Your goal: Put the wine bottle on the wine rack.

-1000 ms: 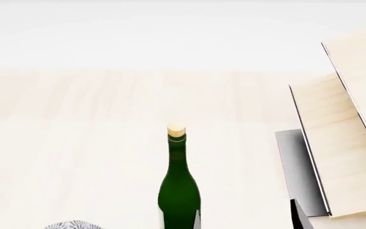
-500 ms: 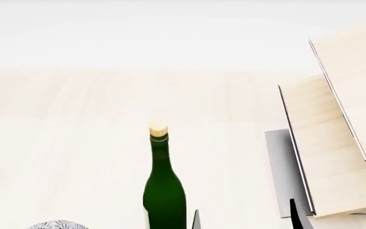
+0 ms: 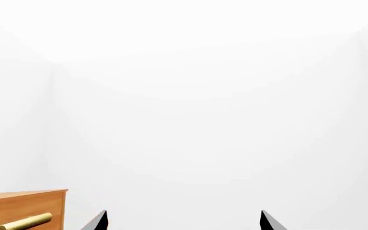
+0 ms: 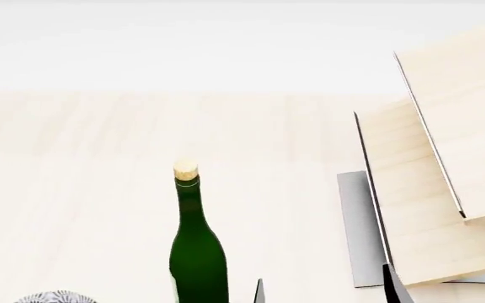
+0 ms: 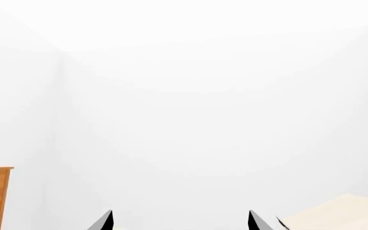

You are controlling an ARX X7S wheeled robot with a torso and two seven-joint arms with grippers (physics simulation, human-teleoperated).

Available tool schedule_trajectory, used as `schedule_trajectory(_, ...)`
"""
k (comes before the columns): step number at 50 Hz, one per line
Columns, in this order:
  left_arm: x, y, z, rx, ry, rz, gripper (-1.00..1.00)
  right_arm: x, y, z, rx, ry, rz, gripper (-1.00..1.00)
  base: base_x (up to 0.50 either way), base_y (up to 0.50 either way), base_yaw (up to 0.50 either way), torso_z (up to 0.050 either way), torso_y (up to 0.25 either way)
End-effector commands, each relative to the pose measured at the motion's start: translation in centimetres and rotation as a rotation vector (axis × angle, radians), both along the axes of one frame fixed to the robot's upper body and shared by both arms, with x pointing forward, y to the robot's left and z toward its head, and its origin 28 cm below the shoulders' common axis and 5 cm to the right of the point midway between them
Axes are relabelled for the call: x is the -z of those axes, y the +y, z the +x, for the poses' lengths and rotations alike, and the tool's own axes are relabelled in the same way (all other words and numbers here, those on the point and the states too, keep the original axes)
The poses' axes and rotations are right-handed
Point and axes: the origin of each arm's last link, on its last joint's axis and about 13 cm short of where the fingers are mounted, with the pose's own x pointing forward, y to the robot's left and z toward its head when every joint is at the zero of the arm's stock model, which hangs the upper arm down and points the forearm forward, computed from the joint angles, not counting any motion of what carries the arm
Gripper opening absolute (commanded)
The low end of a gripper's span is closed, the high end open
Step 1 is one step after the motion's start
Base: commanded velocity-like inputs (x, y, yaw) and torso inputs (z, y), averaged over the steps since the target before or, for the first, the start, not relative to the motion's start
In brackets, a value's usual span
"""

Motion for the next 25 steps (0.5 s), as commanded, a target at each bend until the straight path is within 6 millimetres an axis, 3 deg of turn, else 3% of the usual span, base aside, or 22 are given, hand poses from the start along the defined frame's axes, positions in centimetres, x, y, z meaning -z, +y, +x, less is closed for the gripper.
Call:
schedule_trajectory(1, 0.07, -0.04, -0.02, 0.001, 0.001, 0.0, 1.0, 0.05, 0.03, -0.08, -0.003, 0.0, 0.0, 1.0, 0.0, -0.07, 0.0, 0.0, 0.0)
schedule_trajectory(25, -0.1, -0.05, -0.02, 0.001, -0.002, 0.004, 1.0, -0.14, -0.09, 0.06, 0.001, -0.002, 0.002, 1.0, 0.0, -0.07, 0.0, 0.0, 0.0)
